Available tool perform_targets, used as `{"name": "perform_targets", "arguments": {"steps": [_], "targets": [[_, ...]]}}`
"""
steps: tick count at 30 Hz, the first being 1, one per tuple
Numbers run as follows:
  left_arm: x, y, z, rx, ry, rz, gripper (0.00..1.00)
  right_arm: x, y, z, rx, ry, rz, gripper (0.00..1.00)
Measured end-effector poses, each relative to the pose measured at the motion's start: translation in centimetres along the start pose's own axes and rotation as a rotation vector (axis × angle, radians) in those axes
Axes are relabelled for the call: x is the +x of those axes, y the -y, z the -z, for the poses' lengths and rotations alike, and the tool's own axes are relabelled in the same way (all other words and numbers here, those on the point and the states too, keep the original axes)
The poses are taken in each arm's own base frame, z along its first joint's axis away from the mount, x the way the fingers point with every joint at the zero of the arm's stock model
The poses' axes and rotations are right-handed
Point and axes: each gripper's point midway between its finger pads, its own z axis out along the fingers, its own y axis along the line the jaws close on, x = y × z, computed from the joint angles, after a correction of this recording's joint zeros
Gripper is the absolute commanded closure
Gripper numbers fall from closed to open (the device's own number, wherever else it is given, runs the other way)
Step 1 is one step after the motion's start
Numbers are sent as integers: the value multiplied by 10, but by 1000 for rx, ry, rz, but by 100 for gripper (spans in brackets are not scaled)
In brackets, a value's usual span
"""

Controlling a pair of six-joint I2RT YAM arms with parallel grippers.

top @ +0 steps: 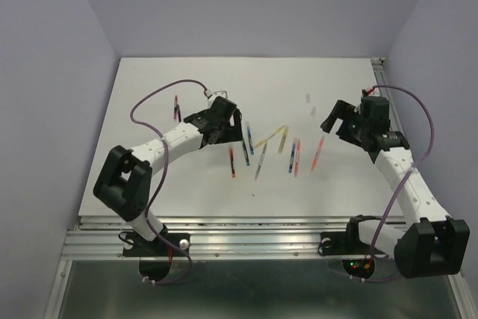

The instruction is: Open the pen caps

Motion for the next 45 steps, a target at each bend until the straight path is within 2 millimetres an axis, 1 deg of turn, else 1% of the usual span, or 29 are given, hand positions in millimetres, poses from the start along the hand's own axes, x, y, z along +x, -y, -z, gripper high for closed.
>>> {"name": "perform_targets", "arguments": {"steps": [1,2,5,10,12,15,16,17,19,22,23,24,25,28,29,31,32,33,35,39,40,42,44,45], "targets": [[5,1,-5,-8,-14,-4,3,2,1,3,-3,1,0,0],[12,2,-13,-26,-37,-13,5,5,2,6,-4,0,0,0],[30,1,-35,-71,-96,-37,9,12,1,8,-17,-14,0,0],[42,1,-60,-109,-145,-54,17,30,3,4,-37,-68,-4,0],[44,2,-65,-115,-154,-57,23,34,2,3,-44,-80,-5,0],[46,3,-71,-122,-163,-62,32,35,1,3,-53,-88,-5,0],[47,3,-73,-125,-165,-64,34,36,1,2,-55,-91,-5,0],[47,3,-73,-128,-164,-66,39,37,1,2,-56,-95,-6,0],[47,3,-74,-131,-162,-69,42,38,0,2,-60,-98,-6,0],[47,3,-75,-143,-153,-78,52,38,0,2,-64,-99,-6,0],[48,4,-75,-144,-152,-81,59,38,-1,2,-65,-99,-6,0],[48,5,-75,-144,-150,-85,63,38,-1,2,-67,-100,-6,0],[48,5,-75,-146,-148,-87,70,39,-1,2,-68,-100,-6,0],[49,9,-76,-143,-140,-88,80,40,-2,3,-74,-104,-6,0],[49,8,-76,-146,-138,-86,87,41,-2,4,-80,-106,-4,0],[48,8,-76,-149,-135,-83,94,44,-6,6,-107,-111,-1,0],[48,9,-76,-149,-134,-82,100,47,-9,8,-129,-117,-1,0],[48,9,-76,-151,-132,-80,100,50,-11,10,-147,-123,-1,0],[48,8,-76,-154,-130,-76,100,62,-18,14,-207,-152,-6,0],[47,7,-74,-161,-122,-58,100,101,-32,22,-308,-244,-11,0],[49,4,-72,-166,-122,-47,100,114,-38,26,-335,-279,-4,0],[54,-4,-62,-178,-127,-27,100,134,-56,36,-395,-326,39,0],[57,-11,-46,-178,-119,13,100,152,-80,48,-486,-359,84,0],[58,-15,-35,-175,-111,39,100,162,-93,55,-539,-374,111,0]]}}
